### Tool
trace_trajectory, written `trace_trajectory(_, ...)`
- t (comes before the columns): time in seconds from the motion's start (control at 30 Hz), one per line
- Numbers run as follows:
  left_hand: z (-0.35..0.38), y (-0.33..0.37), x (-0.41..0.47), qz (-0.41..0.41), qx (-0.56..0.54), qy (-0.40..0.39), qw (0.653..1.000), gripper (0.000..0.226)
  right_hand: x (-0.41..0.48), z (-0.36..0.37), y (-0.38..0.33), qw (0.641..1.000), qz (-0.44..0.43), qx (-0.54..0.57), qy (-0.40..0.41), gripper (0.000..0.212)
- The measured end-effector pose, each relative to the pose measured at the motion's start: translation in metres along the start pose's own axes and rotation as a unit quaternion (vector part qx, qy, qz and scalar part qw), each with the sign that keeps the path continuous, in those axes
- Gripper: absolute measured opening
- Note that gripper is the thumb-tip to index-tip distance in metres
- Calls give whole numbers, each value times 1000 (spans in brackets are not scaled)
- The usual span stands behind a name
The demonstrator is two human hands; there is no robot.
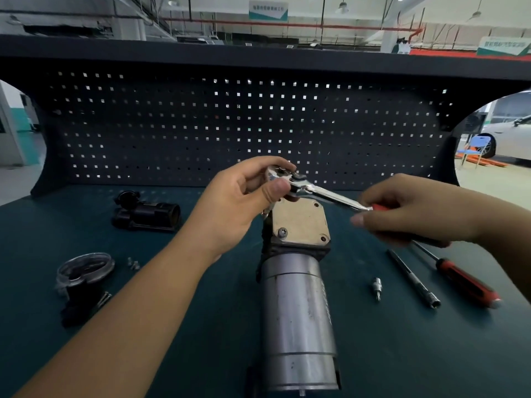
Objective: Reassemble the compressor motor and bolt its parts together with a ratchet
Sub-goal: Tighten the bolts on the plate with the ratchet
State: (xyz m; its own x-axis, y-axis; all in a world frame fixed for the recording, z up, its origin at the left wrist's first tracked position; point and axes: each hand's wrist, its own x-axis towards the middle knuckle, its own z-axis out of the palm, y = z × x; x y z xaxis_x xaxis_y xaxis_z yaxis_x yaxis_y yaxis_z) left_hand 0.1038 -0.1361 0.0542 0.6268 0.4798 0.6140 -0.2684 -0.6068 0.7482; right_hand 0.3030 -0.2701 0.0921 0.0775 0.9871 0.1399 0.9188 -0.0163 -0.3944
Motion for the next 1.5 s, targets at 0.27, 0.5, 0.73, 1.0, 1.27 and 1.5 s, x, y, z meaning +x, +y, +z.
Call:
trace_trajectory(0.27,-10,-21,-28,-45,154,-21,987,46,-30,11,20,991,-12,-12,135,49)
trace_trajectory(0.5,7,-35,-34,8,254,70,965,26,-36,27,23,982,-22,-63,174,57)
trace_trajectory(0.73,16,-42,-37,25,261,112,959,28,-30,32,20,983,-16,-63,169,56)
trace_trajectory(1.0,20,-45,-37,25,248,133,959,26,-30,36,23,984,-16,-67,164,57)
trace_trajectory(1.27,21,-44,-37,15,228,134,964,25,-34,39,23,977,-22,-111,178,48)
trace_trajectory(1.5,23,-42,-37,-3,194,138,971,21,-34,42,22,970,-7,-160,184,45)
